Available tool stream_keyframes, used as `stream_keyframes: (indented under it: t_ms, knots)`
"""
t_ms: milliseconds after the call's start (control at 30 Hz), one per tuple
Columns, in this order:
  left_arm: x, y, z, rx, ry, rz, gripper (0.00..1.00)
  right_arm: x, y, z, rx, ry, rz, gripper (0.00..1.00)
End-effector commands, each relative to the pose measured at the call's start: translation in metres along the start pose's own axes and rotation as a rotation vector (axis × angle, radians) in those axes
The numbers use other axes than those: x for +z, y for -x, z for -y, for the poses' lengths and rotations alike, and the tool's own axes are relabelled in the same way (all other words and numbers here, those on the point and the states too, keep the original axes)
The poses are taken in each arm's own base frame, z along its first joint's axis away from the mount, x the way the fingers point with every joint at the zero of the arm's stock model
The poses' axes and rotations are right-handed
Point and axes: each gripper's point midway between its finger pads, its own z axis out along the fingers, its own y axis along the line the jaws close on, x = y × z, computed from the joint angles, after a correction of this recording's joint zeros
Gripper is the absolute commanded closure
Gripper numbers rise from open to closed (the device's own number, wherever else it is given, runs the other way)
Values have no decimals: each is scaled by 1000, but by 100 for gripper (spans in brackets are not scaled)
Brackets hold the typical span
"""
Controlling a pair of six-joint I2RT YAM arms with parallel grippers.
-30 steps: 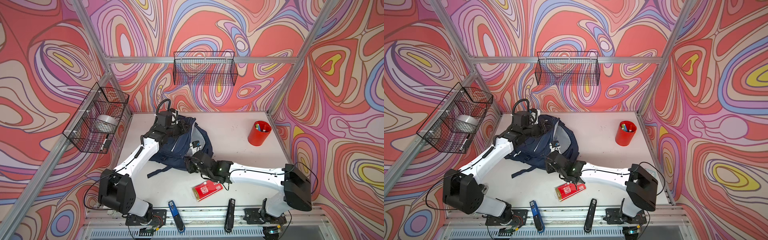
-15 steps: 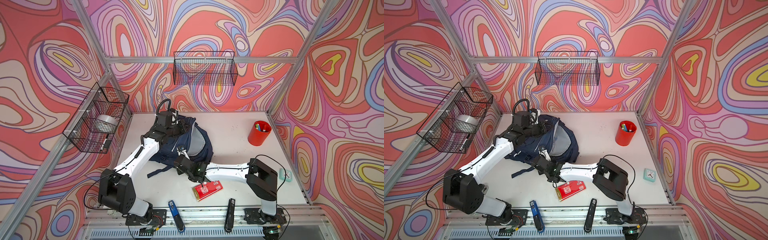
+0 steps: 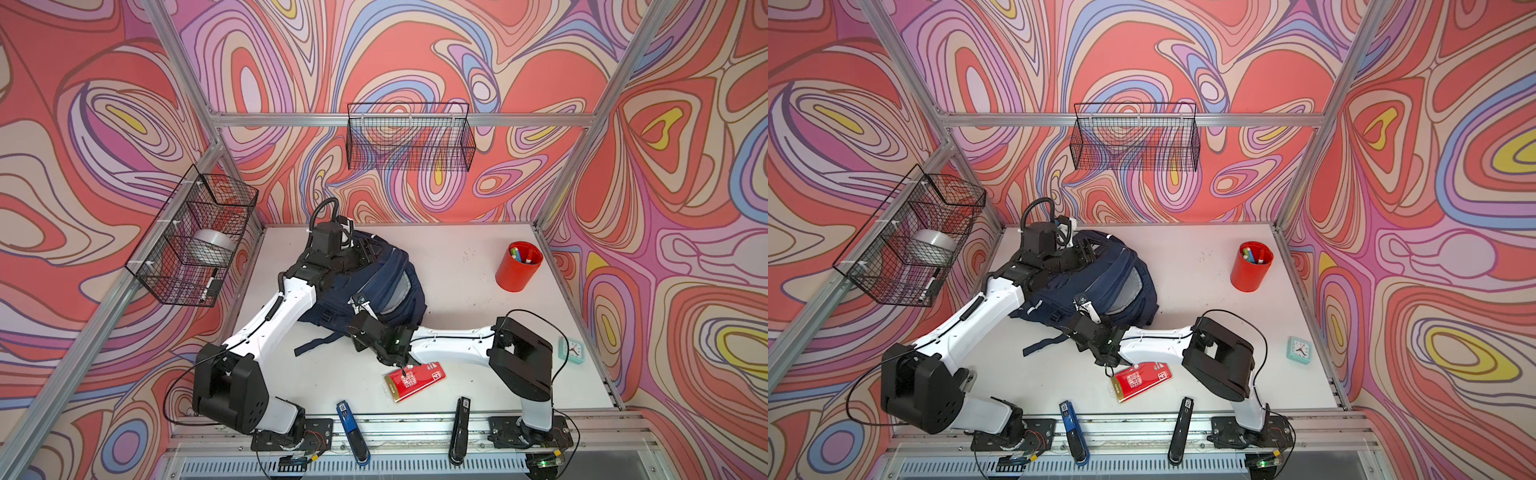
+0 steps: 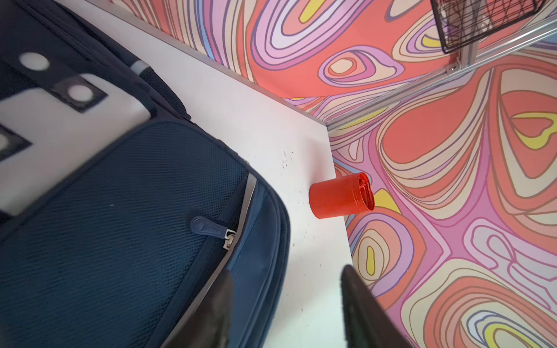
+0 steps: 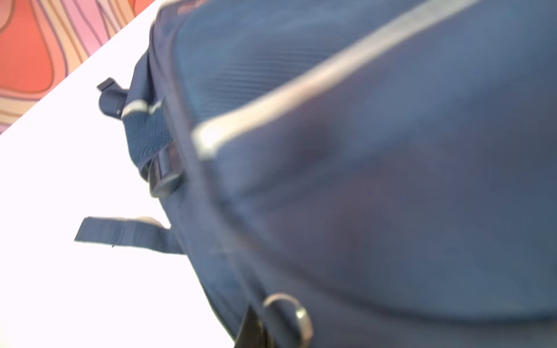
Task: Pack books, pencil case, and school supplies into a backpack
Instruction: Close the student bag at the center of the table, then zip the student bag at the center of the table.
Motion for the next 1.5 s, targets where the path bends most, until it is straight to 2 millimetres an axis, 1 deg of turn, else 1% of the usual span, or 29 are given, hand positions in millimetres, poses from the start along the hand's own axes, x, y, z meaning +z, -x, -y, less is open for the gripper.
stream_keyframes:
  t_ms: [0,67,167,233,300,333,433,467,533,600,633,700,767,800,900,933,1000,1067,1133,1167,1267,1300,1333,1400,1467]
  knots:
    - [-33,20,-1,-2,48,87,0,-13,11,-12,19,100,35,100]
    - [-47,26,-13,-55,78,109,0,-17,8,-9,38,105,34,100]
    - [-72,26,-40,-160,111,126,0,-21,7,-1,67,130,26,100]
    - [-86,15,-60,-223,156,143,0,-22,8,2,102,192,7,100]
    - [-97,-4,-78,-305,195,153,0,-22,10,6,135,249,-20,100]
    - [-98,-14,-83,-349,195,152,0,-23,11,7,147,270,-26,100]
    - [-108,-48,-118,-519,281,175,0,-23,10,17,208,322,-39,100]
    - [-109,-59,-130,-565,293,196,2,-30,19,20,226,335,-21,100]
    - [-104,-75,-145,-635,268,229,6,-30,21,23,214,322,-26,100]
    - [-93,-82,-149,-711,204,261,14,-29,25,24,202,300,-41,100]
    - [-88,-92,-159,-726,215,258,15,-29,24,22,199,301,-46,98]
    - [-80,-100,-165,-723,246,254,17,-29,24,20,208,292,-47,84]
    - [-72,-104,-168,-718,260,260,18,-29,21,17,200,275,-45,77]
    - [-68,-103,-169,-719,258,275,18,-23,10,16,178,238,-58,74]
    - [-61,-95,-172,-713,247,310,21,-18,-2,17,153,137,-71,72]
    - [-60,-93,-172,-711,243,317,22,-17,-4,20,168,113,-71,72]
    - [-56,-90,-171,-717,229,318,26,-20,-3,30,222,53,-53,67]
    - [-53,-92,-172,-717,238,312,26,-20,-1,31,239,46,-43,62]
    - [-50,-96,-180,-731,271,306,27,-16,-1,34,231,11,-60,62]
    - [-50,-98,-185,-740,282,313,29,-14,0,34,227,1,-63,62]
    - [-50,-100,-191,-748,298,342,46,-6,0,35,234,-32,-63,66]
    - [-50,-99,-190,-745,293,347,49,-3,1,34,233,-36,-59,68]
    - [-51,-97,-189,-739,289,352,50,1,2,33,228,-36,-54,69]
    - [-53,-95,-184,-732,282,355,50,10,3,27,213,-26,-51,76]
    - [-57,-92,-181,-715,279,363,55,18,2,27,206,-48,-60,87]
